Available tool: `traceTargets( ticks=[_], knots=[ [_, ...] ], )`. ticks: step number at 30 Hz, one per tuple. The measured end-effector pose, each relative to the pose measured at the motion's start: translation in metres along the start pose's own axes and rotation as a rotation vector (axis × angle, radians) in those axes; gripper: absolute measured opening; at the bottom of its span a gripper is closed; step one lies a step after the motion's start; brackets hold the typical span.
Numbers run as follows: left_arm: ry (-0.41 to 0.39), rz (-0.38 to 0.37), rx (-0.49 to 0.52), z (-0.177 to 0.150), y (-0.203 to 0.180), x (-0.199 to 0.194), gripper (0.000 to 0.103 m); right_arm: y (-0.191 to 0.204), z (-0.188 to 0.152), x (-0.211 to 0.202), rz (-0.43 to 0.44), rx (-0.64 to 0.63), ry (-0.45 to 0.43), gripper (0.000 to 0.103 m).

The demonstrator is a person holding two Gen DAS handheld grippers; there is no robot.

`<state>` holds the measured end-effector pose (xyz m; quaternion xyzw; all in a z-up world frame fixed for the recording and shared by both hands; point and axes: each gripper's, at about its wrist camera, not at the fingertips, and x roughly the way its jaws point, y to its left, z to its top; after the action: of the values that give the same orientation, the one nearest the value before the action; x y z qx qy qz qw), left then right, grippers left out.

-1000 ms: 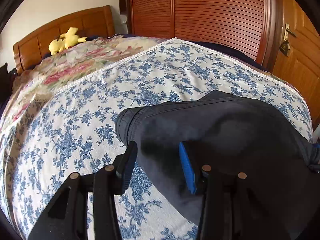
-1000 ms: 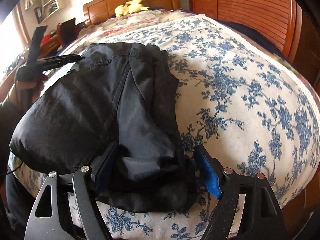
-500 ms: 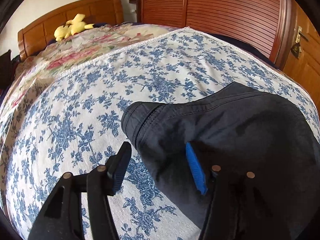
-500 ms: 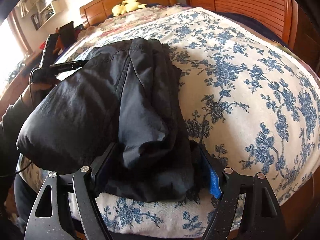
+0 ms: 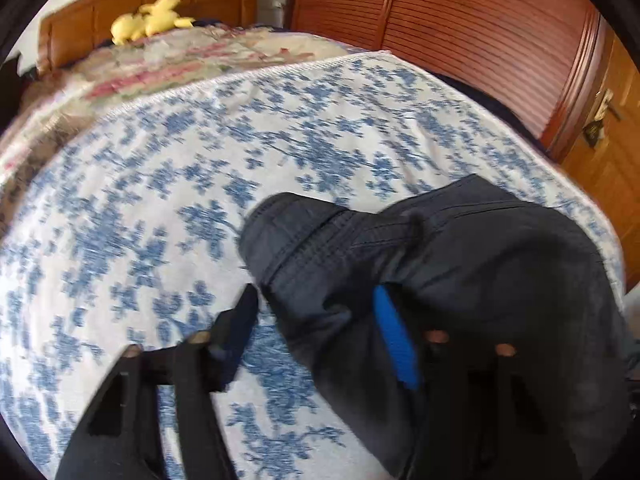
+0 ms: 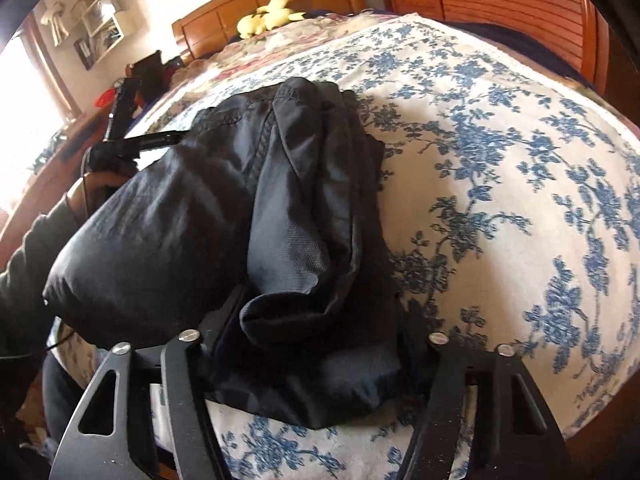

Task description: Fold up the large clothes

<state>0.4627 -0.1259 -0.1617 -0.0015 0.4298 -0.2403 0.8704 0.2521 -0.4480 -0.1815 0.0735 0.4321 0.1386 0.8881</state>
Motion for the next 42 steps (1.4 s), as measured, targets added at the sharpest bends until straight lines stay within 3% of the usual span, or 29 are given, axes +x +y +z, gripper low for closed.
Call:
traceTargets(
  ticks=[3, 4, 7, 14, 22, 29, 35, 38, 42],
  knots=[
    [0.006, -0.014, 0.007, 0.002, -0.004, -0.002, 0.030, 0.003, 0.002, 0.001, 0.048, -0.005, -0.009, 0.039],
    [0.009, -0.006, 0.010, 0.003, -0.006, -0.003, 0.028, 0.005, 0.003, 0.001, 0.058, -0.007, -0.015, 0.032],
    [0.002, 0.028, 0.013, 0.006, -0.011, -0.013, 0.018, 0.008, 0.004, -0.006, 0.070, -0.025, -0.069, 0.023],
    [-0.065, 0.140, 0.079, 0.018, -0.046, -0.054, 0.010, -0.004, 0.009, -0.038, 0.155, 0.021, -0.224, 0.016],
    [-0.134, 0.128, 0.150, 0.039, -0.114, -0.076, 0.009, -0.017, 0.019, -0.071, 0.177, 0.010, -0.305, 0.015],
    [-0.186, 0.080, 0.210, 0.069, -0.197, -0.049, 0.008, -0.067, 0.038, -0.120, 0.101, 0.039, -0.382, 0.015],
    [-0.221, -0.022, 0.259, 0.105, -0.283, -0.016, 0.008, -0.123, 0.054, -0.163, -0.051, 0.019, -0.430, 0.015],
    [-0.289, -0.047, 0.302, 0.120, -0.329, -0.008, 0.008, -0.162, 0.064, -0.187, -0.151, 0.029, -0.458, 0.015],
    [-0.298, -0.095, 0.328, 0.141, -0.382, 0.015, 0.008, -0.200, 0.068, -0.211, -0.259, 0.044, -0.489, 0.014]
  ],
)
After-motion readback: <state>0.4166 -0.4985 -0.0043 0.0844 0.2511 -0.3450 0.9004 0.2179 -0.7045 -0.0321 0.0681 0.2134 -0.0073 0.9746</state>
